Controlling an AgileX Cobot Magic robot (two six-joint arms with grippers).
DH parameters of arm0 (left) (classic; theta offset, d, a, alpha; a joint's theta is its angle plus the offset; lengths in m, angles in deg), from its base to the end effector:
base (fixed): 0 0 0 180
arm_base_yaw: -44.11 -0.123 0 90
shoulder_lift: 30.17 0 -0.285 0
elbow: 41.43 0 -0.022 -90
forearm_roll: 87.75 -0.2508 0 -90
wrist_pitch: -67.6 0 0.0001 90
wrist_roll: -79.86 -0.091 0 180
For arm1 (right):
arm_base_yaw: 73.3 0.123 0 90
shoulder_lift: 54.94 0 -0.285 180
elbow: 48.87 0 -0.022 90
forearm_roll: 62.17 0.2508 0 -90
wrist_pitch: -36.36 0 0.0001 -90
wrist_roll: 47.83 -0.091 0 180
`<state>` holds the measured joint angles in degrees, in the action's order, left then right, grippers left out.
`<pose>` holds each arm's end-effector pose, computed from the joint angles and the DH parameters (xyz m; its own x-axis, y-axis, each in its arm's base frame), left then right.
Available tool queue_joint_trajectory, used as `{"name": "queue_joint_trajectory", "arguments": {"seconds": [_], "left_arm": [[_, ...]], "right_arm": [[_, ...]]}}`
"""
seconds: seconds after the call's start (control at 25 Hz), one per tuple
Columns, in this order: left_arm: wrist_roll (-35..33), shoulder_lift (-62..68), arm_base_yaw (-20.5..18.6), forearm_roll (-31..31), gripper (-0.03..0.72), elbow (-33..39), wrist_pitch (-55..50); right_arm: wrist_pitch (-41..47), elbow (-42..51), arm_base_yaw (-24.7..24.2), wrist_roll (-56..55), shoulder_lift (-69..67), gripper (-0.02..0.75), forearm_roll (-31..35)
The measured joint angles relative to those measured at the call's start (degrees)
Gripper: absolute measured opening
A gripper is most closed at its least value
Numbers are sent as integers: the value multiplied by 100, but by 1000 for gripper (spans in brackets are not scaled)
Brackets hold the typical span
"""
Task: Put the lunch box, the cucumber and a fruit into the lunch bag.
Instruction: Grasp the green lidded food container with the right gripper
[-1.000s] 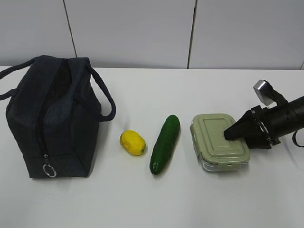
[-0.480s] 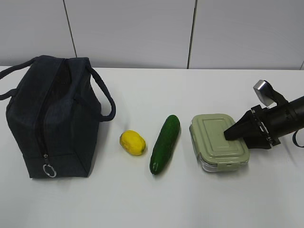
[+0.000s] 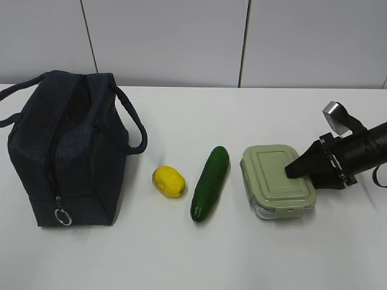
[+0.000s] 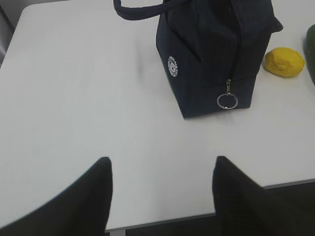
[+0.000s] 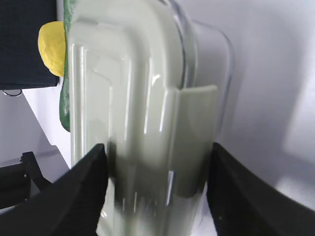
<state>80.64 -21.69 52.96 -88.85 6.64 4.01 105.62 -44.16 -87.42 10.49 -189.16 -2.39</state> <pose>-0.0058 0.0025 0.2759 -0.4968 0.0722 -0.8649 0.1366 0.9906 0.0042 0.3757 -0.0187 0.1002 -0.9843 -0.0284 -0.1743 -0.1582 0.5809 0.7985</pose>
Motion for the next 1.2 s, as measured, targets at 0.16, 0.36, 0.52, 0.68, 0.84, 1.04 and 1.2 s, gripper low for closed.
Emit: {"name": "queue_joint_trajectory", "arguments": {"seconds": [0.16, 0.36, 0.52, 0.68, 0.84, 1.04, 1.2], "left_arm": [[0, 0, 0, 0, 447, 0, 0], [0, 0, 0, 0, 447, 0, 0], [0, 0, 0, 0, 447, 0, 0], [0, 0, 0, 0, 447, 0, 0], [0, 0, 0, 0, 447, 0, 0], [0, 0, 0, 0, 447, 0, 0], [0, 0, 0, 0, 447, 0, 0]], "right_arm": [[15, 0, 0, -12, 0, 414, -15], [15, -12, 0, -24, 0, 405, -15], [19, -12, 0, -35, 0, 403, -15], [19, -12, 0, -57, 0, 402, -15], [19, -12, 0, -69, 0, 400, -15], [19, -12, 0, -94, 0, 393, -15], [19, -12, 0, -104, 0, 391, -15]]}}
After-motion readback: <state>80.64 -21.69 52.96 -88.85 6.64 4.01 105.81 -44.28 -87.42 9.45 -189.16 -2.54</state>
